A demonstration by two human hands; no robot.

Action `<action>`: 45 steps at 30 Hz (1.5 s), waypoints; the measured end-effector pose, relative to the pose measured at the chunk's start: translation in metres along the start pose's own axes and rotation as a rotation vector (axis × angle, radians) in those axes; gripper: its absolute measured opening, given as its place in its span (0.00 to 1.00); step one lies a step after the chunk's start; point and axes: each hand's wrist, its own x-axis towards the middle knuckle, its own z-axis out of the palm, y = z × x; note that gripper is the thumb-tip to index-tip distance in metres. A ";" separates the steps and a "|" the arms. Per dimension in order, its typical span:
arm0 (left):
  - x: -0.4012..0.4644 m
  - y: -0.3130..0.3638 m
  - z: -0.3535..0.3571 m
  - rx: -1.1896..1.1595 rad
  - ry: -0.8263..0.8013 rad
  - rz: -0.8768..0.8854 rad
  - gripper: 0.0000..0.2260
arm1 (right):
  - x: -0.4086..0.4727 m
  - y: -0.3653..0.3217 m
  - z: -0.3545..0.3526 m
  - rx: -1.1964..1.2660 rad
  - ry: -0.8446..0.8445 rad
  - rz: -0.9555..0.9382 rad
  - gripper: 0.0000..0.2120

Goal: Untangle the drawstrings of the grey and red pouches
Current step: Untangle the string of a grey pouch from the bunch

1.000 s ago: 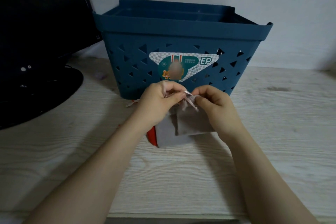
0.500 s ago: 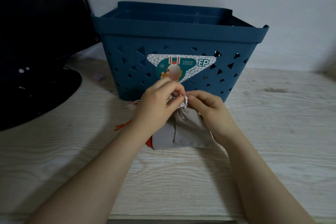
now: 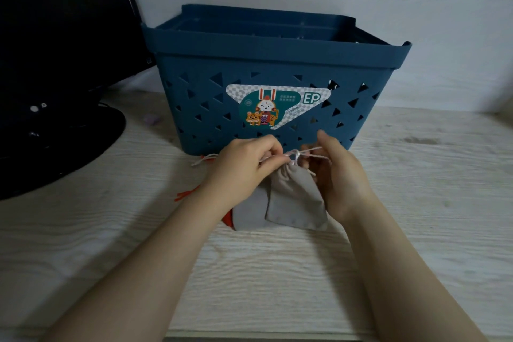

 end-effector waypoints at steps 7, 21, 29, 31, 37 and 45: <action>0.004 0.001 -0.008 -0.120 0.041 -0.123 0.17 | 0.000 -0.008 -0.006 0.545 -0.118 0.037 0.17; 0.007 0.014 -0.004 -0.672 0.135 -0.376 0.13 | 0.000 0.002 0.004 0.111 -0.185 -0.150 0.07; 0.006 0.021 0.000 -0.756 0.137 -0.391 0.12 | -0.009 0.010 0.011 -0.425 -0.228 -0.326 0.08; 0.006 0.022 0.002 -0.762 0.130 -0.388 0.09 | -0.007 0.011 0.011 -0.387 -0.191 -0.346 0.08; 0.004 0.019 0.010 -0.736 -0.056 -0.357 0.07 | -0.005 0.006 0.010 -0.159 -0.080 -0.315 0.07; 0.003 0.021 0.011 -0.792 -0.052 -0.473 0.10 | -0.006 0.006 0.013 -0.113 -0.035 -0.319 0.06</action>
